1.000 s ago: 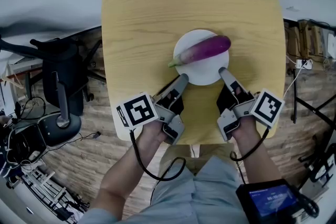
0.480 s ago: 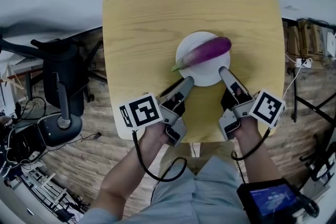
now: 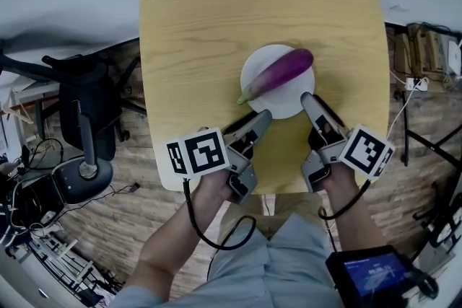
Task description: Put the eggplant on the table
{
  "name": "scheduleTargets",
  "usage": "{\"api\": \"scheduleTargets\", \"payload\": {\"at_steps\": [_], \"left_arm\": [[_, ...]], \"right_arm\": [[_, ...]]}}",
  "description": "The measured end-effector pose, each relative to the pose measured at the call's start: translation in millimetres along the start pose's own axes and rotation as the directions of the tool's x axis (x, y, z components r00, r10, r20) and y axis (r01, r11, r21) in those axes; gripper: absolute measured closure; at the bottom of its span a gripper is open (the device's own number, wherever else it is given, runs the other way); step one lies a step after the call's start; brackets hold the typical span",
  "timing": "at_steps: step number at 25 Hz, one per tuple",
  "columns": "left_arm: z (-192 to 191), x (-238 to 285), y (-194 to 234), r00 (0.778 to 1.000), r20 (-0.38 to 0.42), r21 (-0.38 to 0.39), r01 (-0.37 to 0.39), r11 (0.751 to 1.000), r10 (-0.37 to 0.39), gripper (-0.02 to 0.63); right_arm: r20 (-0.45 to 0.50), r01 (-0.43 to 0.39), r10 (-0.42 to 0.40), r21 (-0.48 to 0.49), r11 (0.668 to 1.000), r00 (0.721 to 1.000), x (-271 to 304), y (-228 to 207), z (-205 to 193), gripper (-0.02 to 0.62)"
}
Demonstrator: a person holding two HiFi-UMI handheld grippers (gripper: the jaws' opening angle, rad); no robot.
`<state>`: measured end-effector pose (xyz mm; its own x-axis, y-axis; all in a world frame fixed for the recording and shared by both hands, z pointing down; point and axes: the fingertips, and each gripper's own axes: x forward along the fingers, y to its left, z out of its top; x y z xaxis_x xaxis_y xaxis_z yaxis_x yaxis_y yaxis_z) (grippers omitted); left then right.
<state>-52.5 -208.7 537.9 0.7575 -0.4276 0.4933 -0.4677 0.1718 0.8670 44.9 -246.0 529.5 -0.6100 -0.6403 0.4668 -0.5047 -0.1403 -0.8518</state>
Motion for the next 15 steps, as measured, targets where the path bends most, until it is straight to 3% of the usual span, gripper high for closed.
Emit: {"api": "scheduleTargets", "payload": {"at_steps": [7,15], "left_arm": [[-18.7,4.2,-0.9,0.993,-0.107,0.086,-0.03,0.996,0.039,0.477],[-41.5,2.6,-2.8,0.988,-0.151,0.038,-0.013,0.999,0.019,0.477]], "right_arm": [[0.02,0.012,-0.012,-0.038,0.999,1.0,-7.6,-2.3,-0.6,0.416],[0.042,-0.005,0.007,-0.042,0.999,0.999,-18.3,0.5,-0.9,0.416]]}}
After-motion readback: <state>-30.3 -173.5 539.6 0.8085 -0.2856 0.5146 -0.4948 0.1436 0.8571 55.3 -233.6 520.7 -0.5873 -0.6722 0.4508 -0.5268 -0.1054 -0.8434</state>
